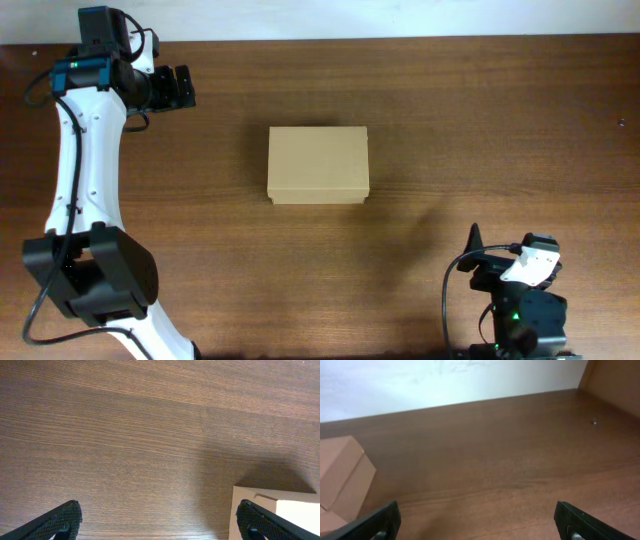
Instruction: Pack container
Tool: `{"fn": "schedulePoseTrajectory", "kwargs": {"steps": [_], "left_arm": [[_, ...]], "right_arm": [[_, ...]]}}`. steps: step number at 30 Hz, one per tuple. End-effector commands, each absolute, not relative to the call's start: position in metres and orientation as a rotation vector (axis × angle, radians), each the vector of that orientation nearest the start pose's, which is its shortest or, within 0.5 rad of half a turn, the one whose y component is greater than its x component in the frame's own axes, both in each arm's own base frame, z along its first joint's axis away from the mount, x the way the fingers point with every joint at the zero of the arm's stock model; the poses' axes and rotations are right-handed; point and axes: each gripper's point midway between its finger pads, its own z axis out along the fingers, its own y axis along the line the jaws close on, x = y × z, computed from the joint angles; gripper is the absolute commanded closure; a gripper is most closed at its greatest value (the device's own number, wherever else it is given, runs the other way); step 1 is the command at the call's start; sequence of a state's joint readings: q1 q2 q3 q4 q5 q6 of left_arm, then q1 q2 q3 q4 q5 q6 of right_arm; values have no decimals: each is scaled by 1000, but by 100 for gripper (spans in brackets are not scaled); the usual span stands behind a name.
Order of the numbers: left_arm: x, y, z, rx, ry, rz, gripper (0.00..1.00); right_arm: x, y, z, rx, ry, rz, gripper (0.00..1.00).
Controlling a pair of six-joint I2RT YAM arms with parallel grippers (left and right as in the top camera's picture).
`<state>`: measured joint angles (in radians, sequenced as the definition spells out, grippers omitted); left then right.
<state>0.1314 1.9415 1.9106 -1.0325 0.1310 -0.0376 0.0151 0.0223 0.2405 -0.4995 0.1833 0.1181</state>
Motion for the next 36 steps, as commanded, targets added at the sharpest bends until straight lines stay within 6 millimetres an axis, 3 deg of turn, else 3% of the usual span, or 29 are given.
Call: {"fn": "schedulePoseTrajectory", "kwargs": {"steps": [1, 6, 9, 30, 36], "left_arm": [[482, 42, 198, -164, 2620, -135, 0], [482, 42, 198, -164, 2620, -135, 0], [482, 42, 198, -164, 2620, -135, 0], [481, 42, 198, -164, 2620, -134, 1], [464, 17, 227, -93, 2572, -146, 0]], "right_arm": [[217, -32, 155, 232, 1838, -97, 1], [217, -32, 141, 232, 1867, -101, 1], [218, -32, 121, 231, 1910, -108, 1], [219, -32, 123, 231, 1899, -105, 1], [219, -32, 123, 231, 1899, -105, 1]]}}
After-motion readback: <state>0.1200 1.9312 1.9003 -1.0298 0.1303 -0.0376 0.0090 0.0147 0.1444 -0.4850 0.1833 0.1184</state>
